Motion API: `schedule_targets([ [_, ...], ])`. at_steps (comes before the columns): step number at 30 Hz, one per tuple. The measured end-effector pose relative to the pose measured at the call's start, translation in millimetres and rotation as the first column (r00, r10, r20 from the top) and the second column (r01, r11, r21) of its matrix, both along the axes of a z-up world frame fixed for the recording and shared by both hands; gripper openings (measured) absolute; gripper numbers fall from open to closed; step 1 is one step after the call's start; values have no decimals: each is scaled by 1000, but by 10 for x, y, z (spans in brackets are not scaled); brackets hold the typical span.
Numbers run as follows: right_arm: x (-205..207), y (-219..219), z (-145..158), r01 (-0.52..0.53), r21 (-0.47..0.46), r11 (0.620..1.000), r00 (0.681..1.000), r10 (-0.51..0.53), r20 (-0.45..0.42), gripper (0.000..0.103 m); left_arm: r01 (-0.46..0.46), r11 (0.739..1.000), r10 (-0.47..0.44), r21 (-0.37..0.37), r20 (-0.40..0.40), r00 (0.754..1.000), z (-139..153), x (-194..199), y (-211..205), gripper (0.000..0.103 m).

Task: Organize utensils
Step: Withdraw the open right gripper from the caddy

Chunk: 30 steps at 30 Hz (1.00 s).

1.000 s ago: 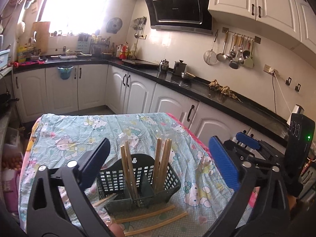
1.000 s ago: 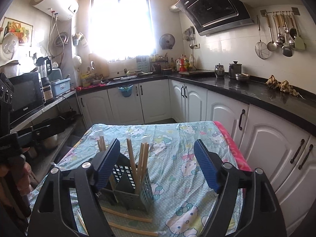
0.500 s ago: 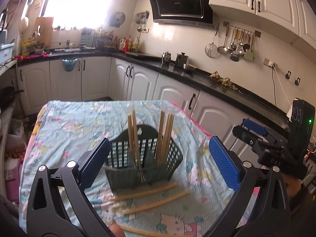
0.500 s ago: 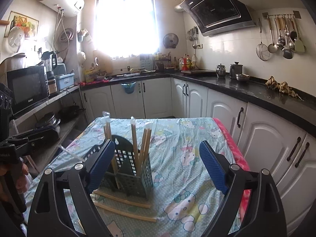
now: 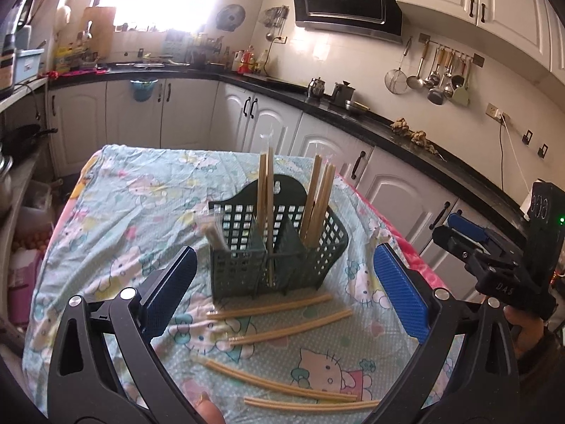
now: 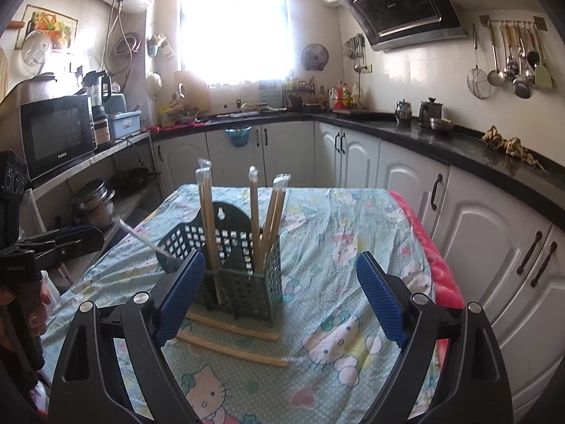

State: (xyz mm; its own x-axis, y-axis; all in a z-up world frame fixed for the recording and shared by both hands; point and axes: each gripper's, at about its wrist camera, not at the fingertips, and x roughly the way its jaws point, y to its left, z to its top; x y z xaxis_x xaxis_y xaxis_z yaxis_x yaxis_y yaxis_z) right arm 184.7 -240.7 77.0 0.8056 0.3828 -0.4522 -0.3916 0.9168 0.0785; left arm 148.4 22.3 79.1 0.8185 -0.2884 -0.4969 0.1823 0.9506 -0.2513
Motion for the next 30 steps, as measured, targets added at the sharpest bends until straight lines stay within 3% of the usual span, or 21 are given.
schedule_targets([
  [19, -177, 131, -364, -48, -48, 998, 997, 45, -63, 85, 32, 998, -24, 61, -133, 991, -657, -151, -86, 92],
  [30, -139, 198, -688, -57, -98, 994, 991, 44, -125, 85, -2, 1000, 5, 13, -224, 975, -1027, -171, 124, 92],
])
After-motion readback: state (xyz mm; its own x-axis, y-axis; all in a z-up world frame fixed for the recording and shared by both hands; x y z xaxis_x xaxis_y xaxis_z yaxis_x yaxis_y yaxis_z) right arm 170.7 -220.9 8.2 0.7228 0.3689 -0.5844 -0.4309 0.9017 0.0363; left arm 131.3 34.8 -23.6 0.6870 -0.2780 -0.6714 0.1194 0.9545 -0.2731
